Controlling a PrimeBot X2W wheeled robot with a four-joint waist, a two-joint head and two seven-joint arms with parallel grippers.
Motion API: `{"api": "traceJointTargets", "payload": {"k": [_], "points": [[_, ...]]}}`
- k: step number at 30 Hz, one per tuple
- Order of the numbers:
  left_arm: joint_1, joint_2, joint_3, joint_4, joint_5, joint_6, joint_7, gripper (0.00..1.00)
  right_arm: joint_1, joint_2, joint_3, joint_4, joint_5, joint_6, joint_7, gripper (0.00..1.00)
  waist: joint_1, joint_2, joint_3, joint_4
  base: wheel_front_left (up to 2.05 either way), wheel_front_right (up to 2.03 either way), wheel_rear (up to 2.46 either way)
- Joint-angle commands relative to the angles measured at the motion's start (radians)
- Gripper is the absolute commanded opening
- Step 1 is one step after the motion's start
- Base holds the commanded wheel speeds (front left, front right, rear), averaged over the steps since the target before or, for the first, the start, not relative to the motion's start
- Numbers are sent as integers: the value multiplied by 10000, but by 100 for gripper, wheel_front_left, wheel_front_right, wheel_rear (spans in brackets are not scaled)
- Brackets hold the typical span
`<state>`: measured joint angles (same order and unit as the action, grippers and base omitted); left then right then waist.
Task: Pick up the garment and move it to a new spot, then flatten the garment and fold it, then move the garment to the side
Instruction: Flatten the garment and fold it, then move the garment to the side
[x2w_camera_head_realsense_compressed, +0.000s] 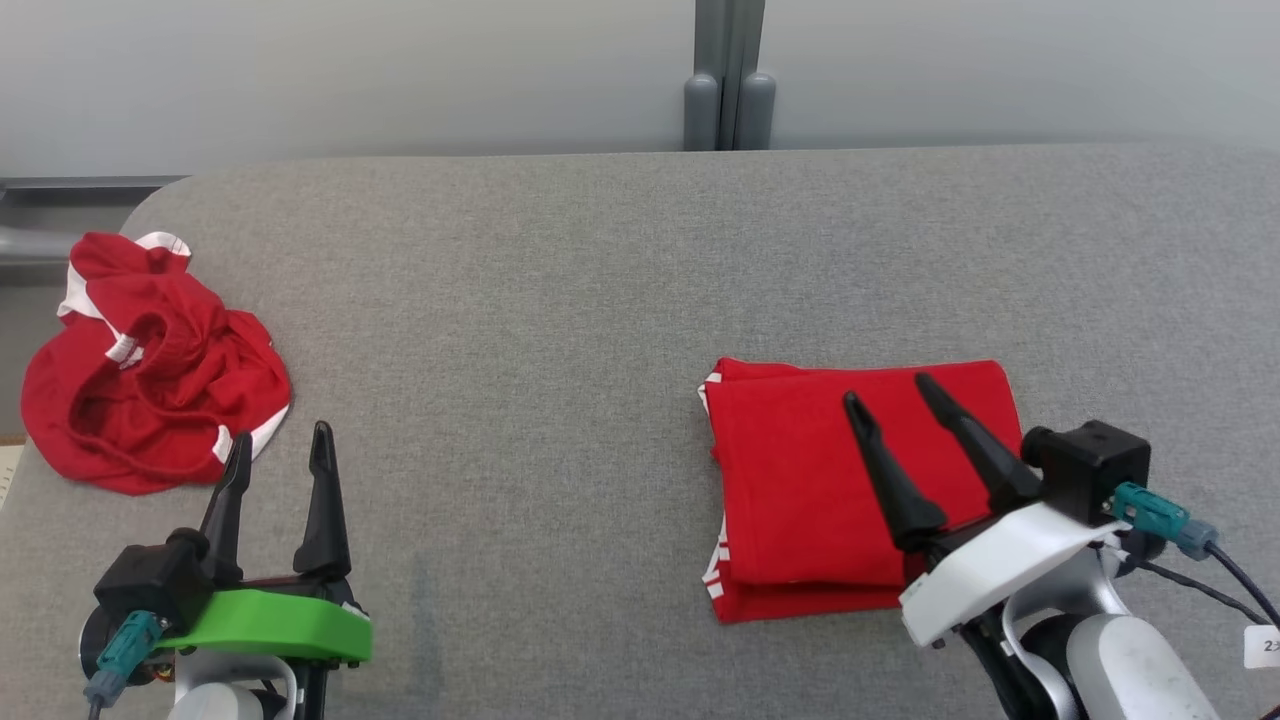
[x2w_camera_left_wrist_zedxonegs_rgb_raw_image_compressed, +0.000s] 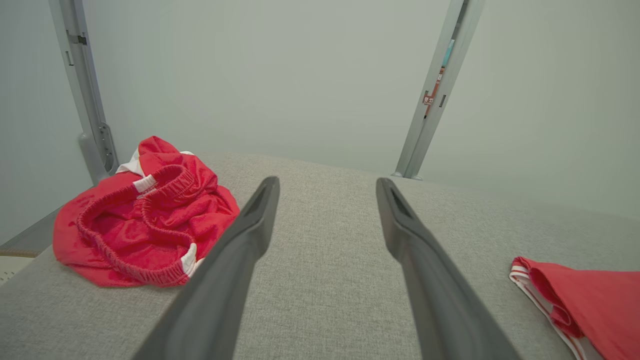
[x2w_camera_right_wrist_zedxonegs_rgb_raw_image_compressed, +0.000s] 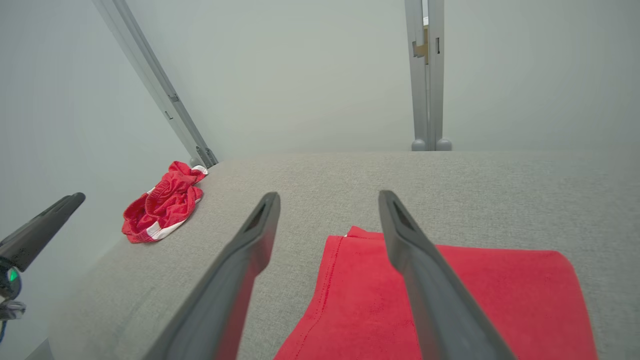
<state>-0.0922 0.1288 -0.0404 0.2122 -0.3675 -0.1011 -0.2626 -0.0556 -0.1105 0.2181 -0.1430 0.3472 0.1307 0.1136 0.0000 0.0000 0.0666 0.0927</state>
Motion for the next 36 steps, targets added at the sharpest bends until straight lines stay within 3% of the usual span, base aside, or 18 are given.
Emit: {"api": "traceJointTargets", "payload": {"k": [1,6,12,27,36], "points": [[154,28,10,-44,23,67,-27,100,31,-47,-243,-37,-330,-1,-111,100,0,0,-44,-76,0,0,0],[294,23,68,-52,48,93,-27,100,108,-65,-1203,-37,-1657,-1,-214,100,0,0,-204,-242,0,0,0],[542,45,194,-116,75,181,-28,100,93,-165,-1753,345,-2132,-3,-169,100,0,0,-458,-532,0,0,0],[1116,125,226,-279,-47,314,-5,100,-407,-753,-2181,1921,-1504,-3,-606,100,0,0,-708,-1149,0,0,0],[1082,161,82,-290,-64,335,104,100,-404,-901,-2129,2373,-1243,-3,-665,100,0,0,-741,-1088,0,0,0]]}}
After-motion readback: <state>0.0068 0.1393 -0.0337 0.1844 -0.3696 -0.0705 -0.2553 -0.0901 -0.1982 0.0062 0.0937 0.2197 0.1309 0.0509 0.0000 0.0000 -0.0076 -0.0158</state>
